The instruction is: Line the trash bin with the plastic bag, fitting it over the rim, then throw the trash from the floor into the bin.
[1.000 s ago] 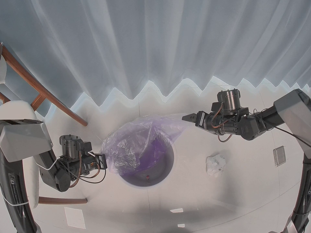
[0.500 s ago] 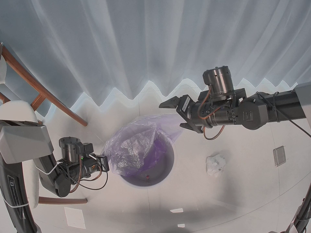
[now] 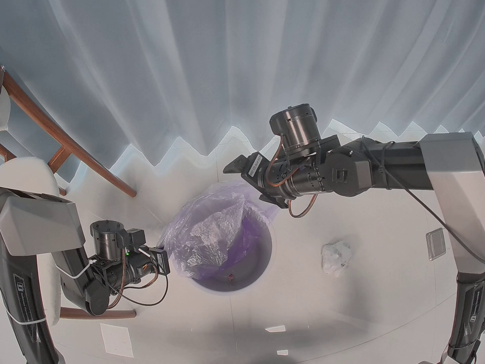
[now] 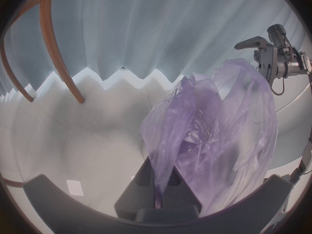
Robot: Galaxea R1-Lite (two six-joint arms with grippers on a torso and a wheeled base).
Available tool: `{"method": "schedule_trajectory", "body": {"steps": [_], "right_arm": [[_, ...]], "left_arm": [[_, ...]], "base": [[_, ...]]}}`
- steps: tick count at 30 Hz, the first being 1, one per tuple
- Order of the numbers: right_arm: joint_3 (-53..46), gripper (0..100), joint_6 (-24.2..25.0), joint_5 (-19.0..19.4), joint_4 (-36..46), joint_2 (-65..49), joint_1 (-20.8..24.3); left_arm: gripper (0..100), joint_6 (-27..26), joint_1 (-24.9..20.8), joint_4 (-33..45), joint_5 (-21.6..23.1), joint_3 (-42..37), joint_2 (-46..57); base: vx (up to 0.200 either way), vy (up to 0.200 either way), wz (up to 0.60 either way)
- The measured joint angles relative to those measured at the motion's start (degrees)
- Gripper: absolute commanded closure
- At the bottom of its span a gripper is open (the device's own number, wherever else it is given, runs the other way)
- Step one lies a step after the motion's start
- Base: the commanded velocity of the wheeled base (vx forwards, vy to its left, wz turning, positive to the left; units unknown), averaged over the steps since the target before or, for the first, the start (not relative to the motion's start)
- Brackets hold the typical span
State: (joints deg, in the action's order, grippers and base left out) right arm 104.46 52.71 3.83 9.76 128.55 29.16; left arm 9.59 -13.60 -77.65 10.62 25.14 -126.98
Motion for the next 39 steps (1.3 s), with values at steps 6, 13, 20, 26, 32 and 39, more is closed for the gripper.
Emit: {"method": "schedule_trajectory", "body": {"steps": [6, 13, 20, 26, 32, 39], "right_arm": [[3.2, 100, -0.3, -0.1, 2.5, 2.8, 0.6], [3.0, 100, -0.7, -0.1, 2.8, 3.4, 1.0], [-1.3, 100, -2.1, 0.0, 3.2, 1.3, 0.9], [-10.8, 100, -5.0, 0.4, 3.0, -3.0, 0.9], [-20.8, 100, -7.2, 0.7, 1.6, -7.2, 1.0], [-31.5, 100, -7.9, 0.7, -6.6, -10.4, 0.9]], "left_arm": [[100, 0.0, 0.2, -0.1, 0.0, -0.1, 0.0], [100, 0.0, 0.2, -0.1, 0.1, -0.9, 0.1], [100, 0.0, 0.0, -0.2, 0.0, -2.5, 0.8], [100, -0.2, -0.1, -0.6, -0.2, -5.8, 2.2], [100, -2.2, 0.1, -3.0, -0.5, -9.9, 2.9], [100, -5.1, 0.8, -7.5, -0.7, -14.0, 1.3]], "base": [[0.000, 0.000, 0.00], [0.000, 0.000, 0.00], [0.000, 0.000, 0.00], [0.000, 0.000, 0.00], [0.000, 0.000, 0.00], [0.000, 0.000, 0.00]]}}
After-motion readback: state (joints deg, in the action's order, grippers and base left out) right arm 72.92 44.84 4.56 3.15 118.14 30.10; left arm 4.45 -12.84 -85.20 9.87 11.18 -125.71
